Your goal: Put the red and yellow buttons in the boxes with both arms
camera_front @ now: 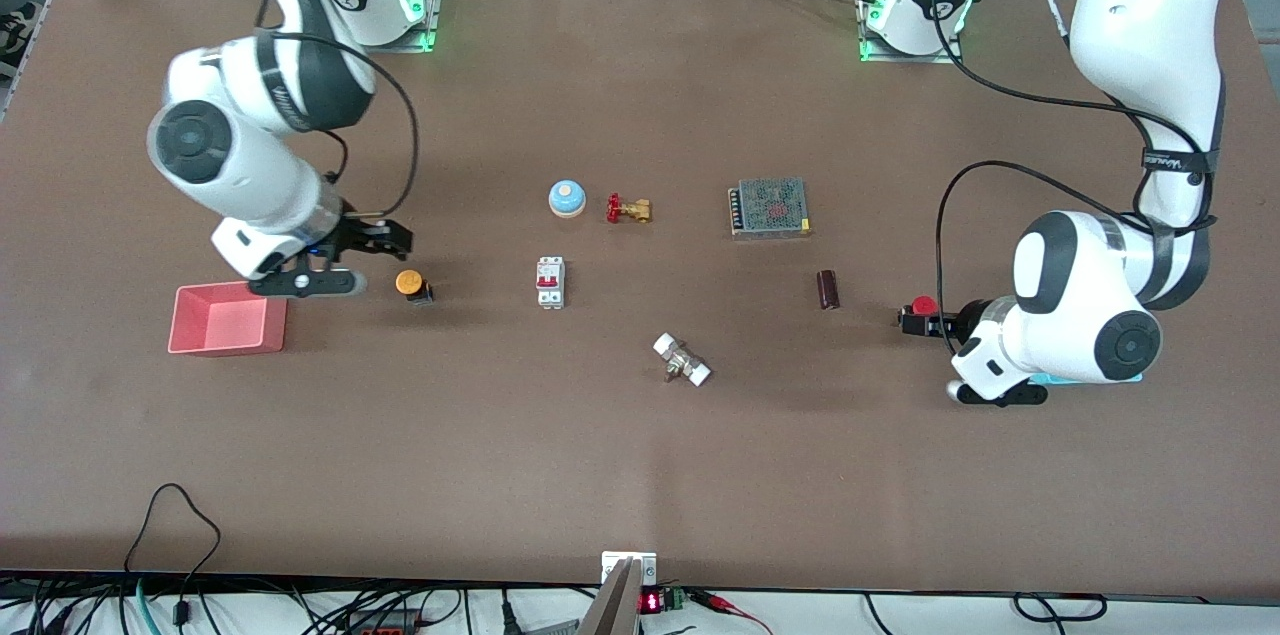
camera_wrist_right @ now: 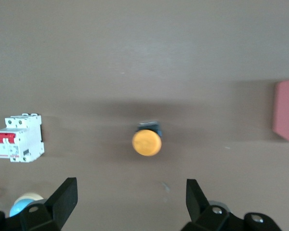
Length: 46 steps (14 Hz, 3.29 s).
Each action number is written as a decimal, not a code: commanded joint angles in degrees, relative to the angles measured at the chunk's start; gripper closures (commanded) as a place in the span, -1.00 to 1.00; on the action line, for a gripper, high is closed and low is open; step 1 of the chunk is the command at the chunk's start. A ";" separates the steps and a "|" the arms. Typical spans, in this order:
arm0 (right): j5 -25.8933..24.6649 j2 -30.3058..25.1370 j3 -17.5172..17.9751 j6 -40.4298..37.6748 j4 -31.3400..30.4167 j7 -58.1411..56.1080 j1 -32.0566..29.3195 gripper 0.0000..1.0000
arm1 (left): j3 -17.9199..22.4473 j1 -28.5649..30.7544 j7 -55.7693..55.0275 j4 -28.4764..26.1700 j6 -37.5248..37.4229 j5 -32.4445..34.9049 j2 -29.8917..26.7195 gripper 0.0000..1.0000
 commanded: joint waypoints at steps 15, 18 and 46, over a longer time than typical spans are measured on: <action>-11.99 9.40 1.72 23.77 -8.87 -0.22 -3.48 -1.00 | -0.05 -0.28 0.38 -6.03 1.20 -0.83 -1.64 0.65; -11.91 9.94 1.72 23.51 -8.78 0.05 -3.48 -1.00 | 0.56 0.51 0.30 -3.84 0.67 -0.74 -2.95 0.82; 3.73 7.36 -3.20 6.02 7.45 -39.92 -23.95 1.00 | 1.53 18.27 11.72 17.44 -3.73 2.60 10.31 0.94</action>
